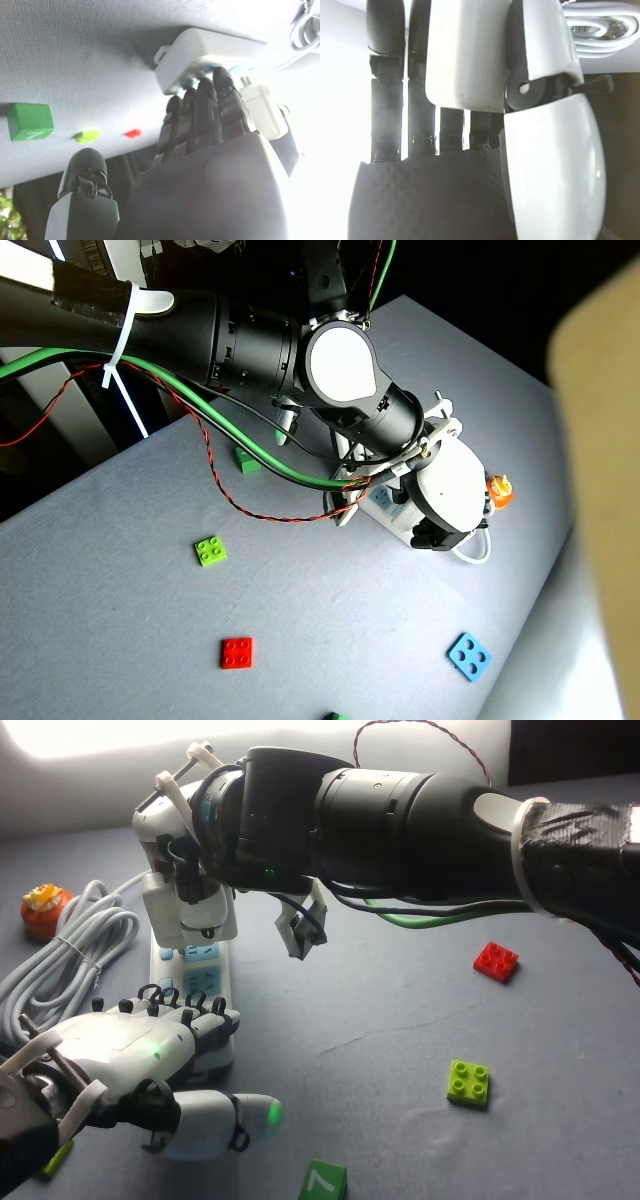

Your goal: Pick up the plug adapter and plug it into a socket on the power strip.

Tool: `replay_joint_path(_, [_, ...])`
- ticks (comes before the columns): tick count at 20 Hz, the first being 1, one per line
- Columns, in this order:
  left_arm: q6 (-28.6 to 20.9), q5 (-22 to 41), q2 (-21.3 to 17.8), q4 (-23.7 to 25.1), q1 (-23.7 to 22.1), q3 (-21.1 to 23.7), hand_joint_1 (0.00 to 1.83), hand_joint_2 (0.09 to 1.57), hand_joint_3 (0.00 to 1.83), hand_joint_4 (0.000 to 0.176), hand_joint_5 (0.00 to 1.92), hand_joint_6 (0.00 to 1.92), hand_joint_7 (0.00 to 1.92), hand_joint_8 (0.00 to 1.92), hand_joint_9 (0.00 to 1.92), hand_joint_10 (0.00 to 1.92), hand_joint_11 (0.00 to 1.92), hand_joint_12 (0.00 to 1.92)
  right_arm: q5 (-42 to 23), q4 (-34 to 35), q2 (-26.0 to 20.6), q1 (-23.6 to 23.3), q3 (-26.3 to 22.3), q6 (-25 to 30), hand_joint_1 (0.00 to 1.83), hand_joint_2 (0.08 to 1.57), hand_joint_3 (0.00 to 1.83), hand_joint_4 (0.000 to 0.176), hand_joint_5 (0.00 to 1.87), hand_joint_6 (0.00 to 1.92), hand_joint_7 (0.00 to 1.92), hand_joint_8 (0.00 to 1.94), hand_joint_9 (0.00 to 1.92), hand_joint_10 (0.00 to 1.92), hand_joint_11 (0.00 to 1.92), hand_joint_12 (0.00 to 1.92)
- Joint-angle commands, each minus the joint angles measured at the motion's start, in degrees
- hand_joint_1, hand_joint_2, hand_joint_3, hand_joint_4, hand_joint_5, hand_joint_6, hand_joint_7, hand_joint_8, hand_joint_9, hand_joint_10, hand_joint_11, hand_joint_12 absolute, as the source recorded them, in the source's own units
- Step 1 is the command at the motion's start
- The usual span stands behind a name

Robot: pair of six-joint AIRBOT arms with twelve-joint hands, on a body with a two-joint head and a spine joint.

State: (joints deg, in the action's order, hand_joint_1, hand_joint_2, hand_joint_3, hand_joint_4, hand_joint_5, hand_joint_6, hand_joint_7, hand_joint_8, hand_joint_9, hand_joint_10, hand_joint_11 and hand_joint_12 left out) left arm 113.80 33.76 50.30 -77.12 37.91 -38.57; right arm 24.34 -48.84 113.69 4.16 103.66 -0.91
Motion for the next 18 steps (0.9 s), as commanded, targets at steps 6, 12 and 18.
replay_joint_path(6, [-0.5, -0.5, -0.1, -0.5, 0.0, -0.1, 0.0, 1.17, 0.0, 0.0, 0.08, 0.0, 0.1, 0.0, 0.12, 0.0, 0.0, 0.42, -2.3, -1.8, -0.4, -0.4, 0.1, -0.7, 1.39, 1.07, 0.0, 0.0, 0.97, 0.78, 1.07, 0.92, 1.05, 0.99, 0.91, 0.97])
replay_joint_path(12, [-0.5, -0.5, -0.1, -0.5, 0.1, -0.2, 0.0, 1.17, 0.0, 0.0, 0.06, 0.0, 0.09, 0.0, 0.11, 0.0, 0.0, 0.36, -2.5, -1.8, -0.8, -0.7, 0.1, -0.7, 1.4, 1.02, 0.0, 0.0, 1.1, 0.59, 1.19, 0.74, 1.17, 0.82, 0.96, 0.94])
replay_joint_path(18, [-0.5, -0.6, -0.1, -0.5, 0.5, -0.2, 0.0, 1.17, 0.0, 0.0, 0.07, 0.0, 0.07, 0.0, 0.1, 0.0, 0.0, 0.4, -3.7, -1.8, -1.3, -0.8, 0.1, -0.8, 1.4, 1.02, 0.0, 0.0, 1.09, 0.6, 1.19, 0.72, 1.19, 0.81, 0.97, 0.95])
